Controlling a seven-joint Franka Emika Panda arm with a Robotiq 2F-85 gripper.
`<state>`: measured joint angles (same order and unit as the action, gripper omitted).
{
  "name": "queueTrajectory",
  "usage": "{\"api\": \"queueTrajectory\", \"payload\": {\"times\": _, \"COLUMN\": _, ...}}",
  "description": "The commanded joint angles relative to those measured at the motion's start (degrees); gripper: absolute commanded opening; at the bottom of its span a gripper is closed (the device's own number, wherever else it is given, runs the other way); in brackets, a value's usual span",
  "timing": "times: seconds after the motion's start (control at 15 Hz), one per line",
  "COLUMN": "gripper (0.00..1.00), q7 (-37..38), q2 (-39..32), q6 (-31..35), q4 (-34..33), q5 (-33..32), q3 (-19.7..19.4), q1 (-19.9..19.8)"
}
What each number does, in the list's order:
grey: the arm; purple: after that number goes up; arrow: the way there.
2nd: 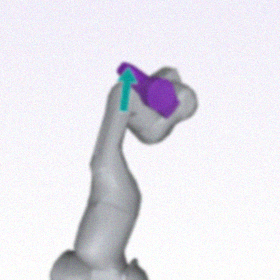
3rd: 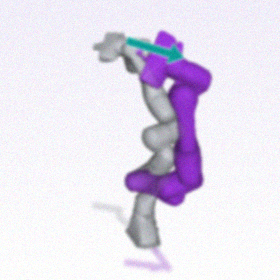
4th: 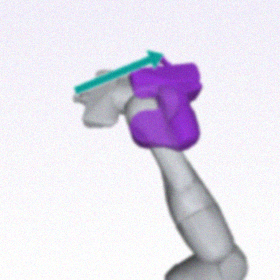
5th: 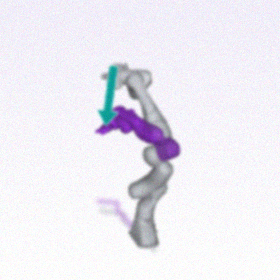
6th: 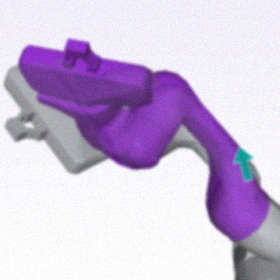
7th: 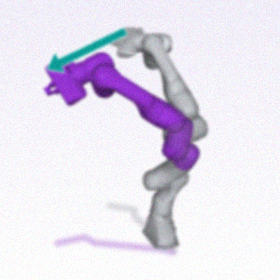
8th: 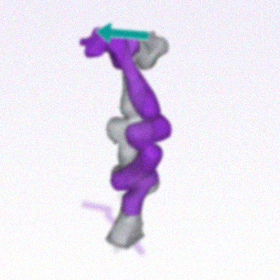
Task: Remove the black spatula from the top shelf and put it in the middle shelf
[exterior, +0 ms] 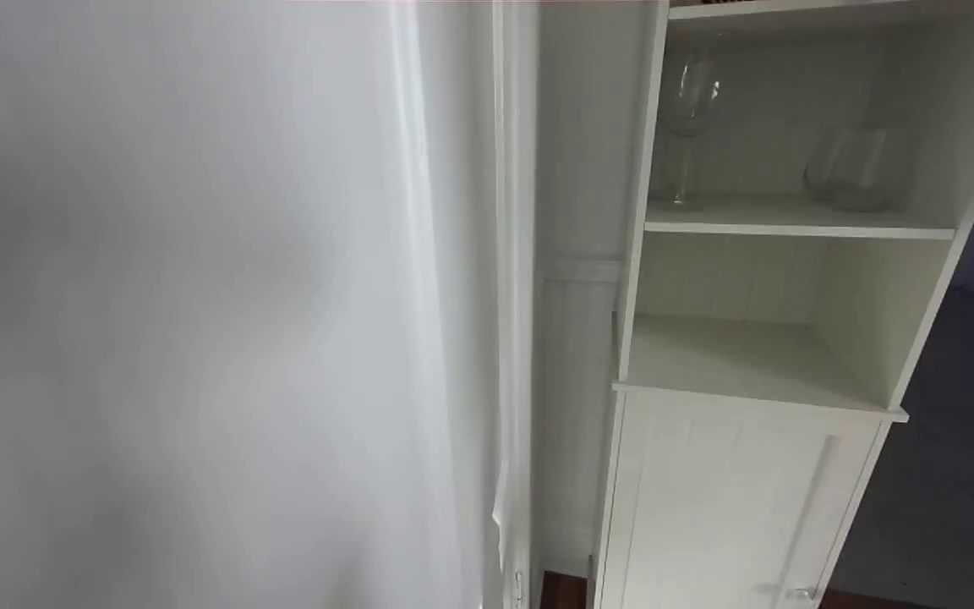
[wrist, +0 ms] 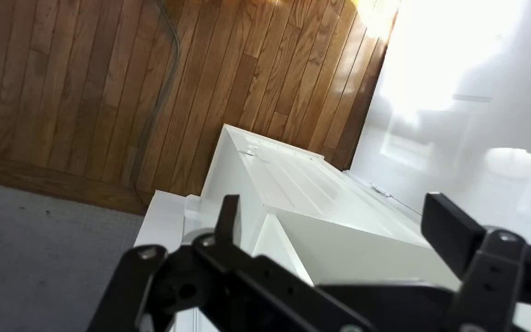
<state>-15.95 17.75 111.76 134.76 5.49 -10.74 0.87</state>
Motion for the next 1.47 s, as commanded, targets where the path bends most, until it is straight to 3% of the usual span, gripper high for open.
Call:
{"api": "queueTrajectory", "payload": {"times": 0.0, "gripper": 1.00, "q7": -0.3, "q2": -0.1, "q6": -0.1, "q4": -0.1, "q5": 0.4, "q3": 1.3, "q1": -1.3}}
{"api": "queueTrajectory", "payload": {"times": 0.27, "gripper": 1.00, "q7": -0.1, "q2": 1.0, "q6": -1.1, "q4": 0.1, "q5": 2.4, "q3": 0.9, "q1": -1.2}}
{"api": "queueTrajectory", "payload": {"times": 0.6, "gripper": 1.00, "q7": -5.6, "q2": 5.9, "q6": -7.2, "q4": 0.6, "q5": 16.0, "q3": -1.4, "q1": -0.2}}
{"api": "queueTrajectory", "payload": {"times": 1.0, "gripper": 1.00, "q7": -6.6, "q2": 9.0, "q6": -14.5, "q4": 0.2, "q5": 31.8, "q3": -3.4, "q1": 0.0}}
{"api": "queueTrajectory", "payload": {"times": 1.4, "gripper": 1.00, "q7": -5.8, "q2": 7.3, "q6": -21.1, "q4": -1.8, "q5": 47.1, "q3": -1.8, "q1": -0.6}}
